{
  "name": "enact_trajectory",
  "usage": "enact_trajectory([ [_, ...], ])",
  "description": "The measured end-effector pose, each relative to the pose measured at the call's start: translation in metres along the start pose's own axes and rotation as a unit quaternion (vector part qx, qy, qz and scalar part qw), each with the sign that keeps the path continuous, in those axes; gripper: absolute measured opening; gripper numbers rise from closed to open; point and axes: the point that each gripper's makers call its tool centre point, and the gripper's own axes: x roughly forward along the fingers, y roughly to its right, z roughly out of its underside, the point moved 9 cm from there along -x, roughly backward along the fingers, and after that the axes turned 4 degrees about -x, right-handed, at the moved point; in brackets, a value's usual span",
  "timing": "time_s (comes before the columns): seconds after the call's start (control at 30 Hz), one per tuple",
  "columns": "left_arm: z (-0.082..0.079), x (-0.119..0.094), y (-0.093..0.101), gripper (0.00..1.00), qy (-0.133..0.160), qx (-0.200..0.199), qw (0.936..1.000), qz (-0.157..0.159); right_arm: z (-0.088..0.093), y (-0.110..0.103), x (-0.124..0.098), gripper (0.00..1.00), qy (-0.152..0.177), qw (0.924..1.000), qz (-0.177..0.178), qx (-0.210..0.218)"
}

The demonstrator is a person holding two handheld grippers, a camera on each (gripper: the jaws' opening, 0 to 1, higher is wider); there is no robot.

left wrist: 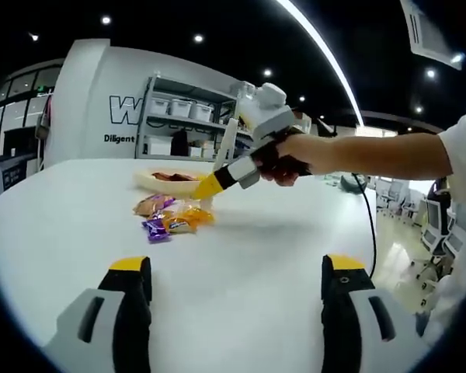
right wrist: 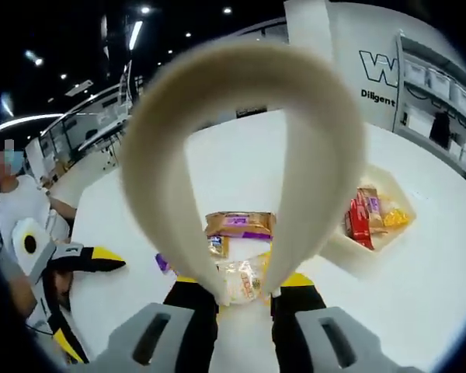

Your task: Place the target food into the container with the food tongs after gripping and lifting it, then release it inside without dropping or visibly crushing the food.

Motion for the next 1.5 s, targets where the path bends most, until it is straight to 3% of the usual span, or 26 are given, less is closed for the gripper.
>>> enact_trajectory([
  [0.37,0.000,0.000,0.000,0.87,0.000,-0.002,1.0000,0.001,0.010,0.024,-0.017,0.20,-0.005,0.9995,0.032,0.005],
  [0.9,-0.001,-0.001,-0.001,0.86,-0.001,-0.004,1.0000,0.000,0.007,0.038,0.004,0.20,-0.009,0.9979,0.061,0.021],
  [1.2,0.000,0.000,-0.001,0.85,-0.004,0.001,1.0000,0.001,-0.007,0.022,0.016,0.20,0.007,0.9985,0.039,0.037],
  [1.5,0.000,0.000,-0.001,0.84,-0.004,0.001,1.0000,0.001,-0.013,-0.002,0.005,0.20,0.021,0.9995,0.011,0.023],
])
